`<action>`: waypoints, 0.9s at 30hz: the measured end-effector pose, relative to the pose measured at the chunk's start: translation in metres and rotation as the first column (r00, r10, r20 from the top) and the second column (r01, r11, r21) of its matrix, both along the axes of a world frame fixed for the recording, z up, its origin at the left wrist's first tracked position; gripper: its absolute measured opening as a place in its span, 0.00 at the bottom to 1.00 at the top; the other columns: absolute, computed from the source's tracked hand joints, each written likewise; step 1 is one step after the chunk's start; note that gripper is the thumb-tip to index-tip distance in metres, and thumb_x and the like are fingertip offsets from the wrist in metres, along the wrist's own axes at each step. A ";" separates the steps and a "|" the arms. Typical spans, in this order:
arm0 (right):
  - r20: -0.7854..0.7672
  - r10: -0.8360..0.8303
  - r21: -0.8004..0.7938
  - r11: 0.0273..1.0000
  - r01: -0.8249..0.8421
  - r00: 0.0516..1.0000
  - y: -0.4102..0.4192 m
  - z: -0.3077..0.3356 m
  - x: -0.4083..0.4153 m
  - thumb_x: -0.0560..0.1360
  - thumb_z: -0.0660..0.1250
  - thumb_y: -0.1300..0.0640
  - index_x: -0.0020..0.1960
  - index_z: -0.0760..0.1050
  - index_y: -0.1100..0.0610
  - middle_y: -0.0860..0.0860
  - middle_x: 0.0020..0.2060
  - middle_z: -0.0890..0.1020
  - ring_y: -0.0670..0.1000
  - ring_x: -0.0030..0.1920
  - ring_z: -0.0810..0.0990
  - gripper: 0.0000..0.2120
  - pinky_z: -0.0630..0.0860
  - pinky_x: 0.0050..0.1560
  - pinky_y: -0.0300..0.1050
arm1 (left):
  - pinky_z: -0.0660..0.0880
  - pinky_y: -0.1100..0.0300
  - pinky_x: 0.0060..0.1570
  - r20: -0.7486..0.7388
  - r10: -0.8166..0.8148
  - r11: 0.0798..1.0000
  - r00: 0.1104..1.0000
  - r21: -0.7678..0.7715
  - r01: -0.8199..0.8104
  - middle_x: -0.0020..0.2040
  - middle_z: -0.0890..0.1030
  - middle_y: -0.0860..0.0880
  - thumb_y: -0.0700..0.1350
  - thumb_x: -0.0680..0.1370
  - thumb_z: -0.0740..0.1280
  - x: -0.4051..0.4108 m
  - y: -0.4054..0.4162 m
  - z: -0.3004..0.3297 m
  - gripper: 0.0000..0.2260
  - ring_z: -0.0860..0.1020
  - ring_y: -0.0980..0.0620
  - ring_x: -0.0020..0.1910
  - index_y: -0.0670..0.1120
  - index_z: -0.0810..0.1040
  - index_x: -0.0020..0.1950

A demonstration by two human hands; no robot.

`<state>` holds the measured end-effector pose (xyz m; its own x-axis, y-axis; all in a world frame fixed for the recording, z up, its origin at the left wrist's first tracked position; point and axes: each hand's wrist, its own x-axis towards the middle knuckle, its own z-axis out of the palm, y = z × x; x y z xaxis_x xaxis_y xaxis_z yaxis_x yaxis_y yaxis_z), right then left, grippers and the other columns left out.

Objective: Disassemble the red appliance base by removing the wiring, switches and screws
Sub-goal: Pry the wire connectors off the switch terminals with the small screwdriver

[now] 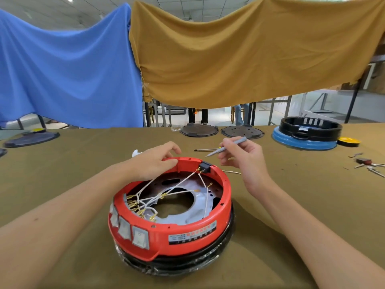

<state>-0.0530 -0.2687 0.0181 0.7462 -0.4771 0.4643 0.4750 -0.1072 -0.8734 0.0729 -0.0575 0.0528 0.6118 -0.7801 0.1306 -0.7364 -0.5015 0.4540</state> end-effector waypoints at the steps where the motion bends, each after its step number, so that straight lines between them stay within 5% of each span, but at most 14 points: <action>1: 0.005 0.006 -0.047 0.999 -0.005 1.000 0.002 0.000 0.000 0.79 0.68 0.61 0.47 0.79 0.64 0.57 0.35 0.84 0.53 0.37 0.82 0.06 0.83 0.43 0.49 | 0.72 0.58 0.56 0.007 -0.017 0.999 1.000 -0.027 0.018 0.55 0.76 0.53 0.48 0.82 0.61 -0.002 -0.003 0.000 0.06 0.76 0.54 0.57 0.55 0.71 0.59; 6: 0.026 -0.020 -0.291 0.956 0.027 0.999 0.010 -0.001 -0.002 0.80 0.66 0.60 0.44 0.78 0.64 0.56 0.35 0.84 0.51 0.35 0.84 0.09 0.81 0.39 0.43 | 0.69 0.58 0.55 0.064 -0.031 0.995 0.998 -0.094 0.036 0.53 0.74 0.54 0.53 0.78 0.66 -0.019 -0.026 0.001 0.07 0.74 0.57 0.55 0.51 0.80 0.46; 11: 0.061 -0.102 -0.428 0.896 0.118 0.993 0.013 -0.002 -0.004 0.81 0.65 0.57 0.43 0.78 0.60 0.53 0.33 0.83 0.50 0.36 0.84 0.10 0.83 0.41 0.53 | 0.74 0.48 0.58 0.031 0.013 0.996 0.999 -0.090 -0.010 0.44 0.80 0.59 0.51 0.74 0.70 -0.025 -0.035 -0.005 0.07 0.77 0.60 0.50 0.52 0.84 0.38; 16: 0.103 -0.165 -0.553 0.810 0.194 0.981 0.016 -0.002 -0.005 0.81 0.65 0.54 0.42 0.79 0.56 0.49 0.32 0.83 0.48 0.34 0.82 0.10 0.79 0.39 0.52 | 0.71 0.47 0.62 -0.019 0.061 0.986 0.998 -0.154 -0.063 0.42 0.79 0.64 0.48 0.73 0.72 -0.026 -0.036 -0.008 0.06 0.76 0.64 0.50 0.53 0.84 0.36; 23: 0.165 -0.161 -0.702 0.674 0.231 0.973 0.017 0.001 -0.008 0.80 0.65 0.51 0.43 0.80 0.53 0.40 0.31 0.80 0.44 0.35 0.82 0.10 0.74 0.36 0.36 | 0.69 0.46 0.64 -0.093 0.065 0.979 0.994 -0.188 -0.081 0.44 0.80 0.59 0.49 0.72 0.73 -0.024 -0.036 -0.010 0.05 0.76 0.61 0.50 0.50 0.86 0.38; 27: 0.169 -0.152 -0.715 0.661 0.227 0.974 0.016 0.002 -0.007 0.80 0.67 0.51 0.44 0.82 0.55 0.42 0.32 0.82 0.45 0.35 0.82 0.10 0.76 0.35 0.43 | 0.69 0.45 0.63 -0.108 0.062 0.977 0.992 -0.197 -0.083 0.46 0.81 0.56 0.49 0.71 0.74 -0.024 -0.037 -0.009 0.06 0.77 0.58 0.51 0.48 0.86 0.38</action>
